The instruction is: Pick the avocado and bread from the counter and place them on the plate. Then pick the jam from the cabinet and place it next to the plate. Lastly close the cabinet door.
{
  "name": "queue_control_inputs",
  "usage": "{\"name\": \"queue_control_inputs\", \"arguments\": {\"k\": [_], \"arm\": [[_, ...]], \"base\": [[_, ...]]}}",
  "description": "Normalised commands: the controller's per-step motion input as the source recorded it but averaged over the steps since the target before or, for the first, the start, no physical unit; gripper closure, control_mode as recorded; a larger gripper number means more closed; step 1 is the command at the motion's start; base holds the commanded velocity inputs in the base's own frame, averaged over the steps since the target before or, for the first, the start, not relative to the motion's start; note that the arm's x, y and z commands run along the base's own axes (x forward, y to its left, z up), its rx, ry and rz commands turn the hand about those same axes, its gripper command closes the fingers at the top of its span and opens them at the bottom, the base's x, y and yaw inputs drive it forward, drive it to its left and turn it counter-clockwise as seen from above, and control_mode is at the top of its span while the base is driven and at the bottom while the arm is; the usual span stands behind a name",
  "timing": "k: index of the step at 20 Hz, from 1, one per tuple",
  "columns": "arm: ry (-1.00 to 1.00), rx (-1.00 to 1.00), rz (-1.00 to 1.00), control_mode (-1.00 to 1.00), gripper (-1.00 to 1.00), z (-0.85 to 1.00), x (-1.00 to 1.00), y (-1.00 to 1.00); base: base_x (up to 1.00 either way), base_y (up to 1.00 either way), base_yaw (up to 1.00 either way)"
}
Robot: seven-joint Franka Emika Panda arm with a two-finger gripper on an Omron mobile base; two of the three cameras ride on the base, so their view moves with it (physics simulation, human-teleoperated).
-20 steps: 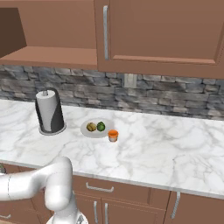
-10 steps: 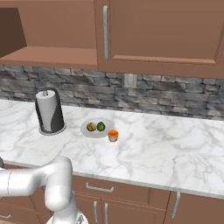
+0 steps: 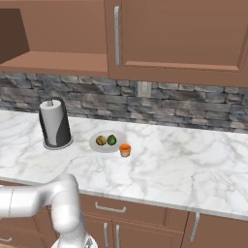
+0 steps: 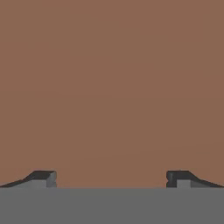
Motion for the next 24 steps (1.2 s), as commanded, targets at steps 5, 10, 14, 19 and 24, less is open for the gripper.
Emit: {"name": "queue_control_inputs", "arguments": {"k": [5,10,14,19,24], "arm": [[0.29,0.29,0.35,-1.0,-1.0,0.19,0.0,-0.79],[0.31,0.27,0.33,-1.0,-1.0,0.04,0.22,-0.85],[0.27,0.26,0.31,-1.0,-1.0,0.01,0.38,-0.92],[0.22,0.25,0.31,-1.0,-1.0,0.0,0.63,-0.96],[0.14,0.2,0.34,-1.0,-1.0,-0.05,0.65,-0.98]], "base": [[0.0,0.0,0.0],[0.0,0.0,0.0],[0.0,0.0,0.0],[0.0,0.0,0.0],[0.0,0.0,0.0]]}}
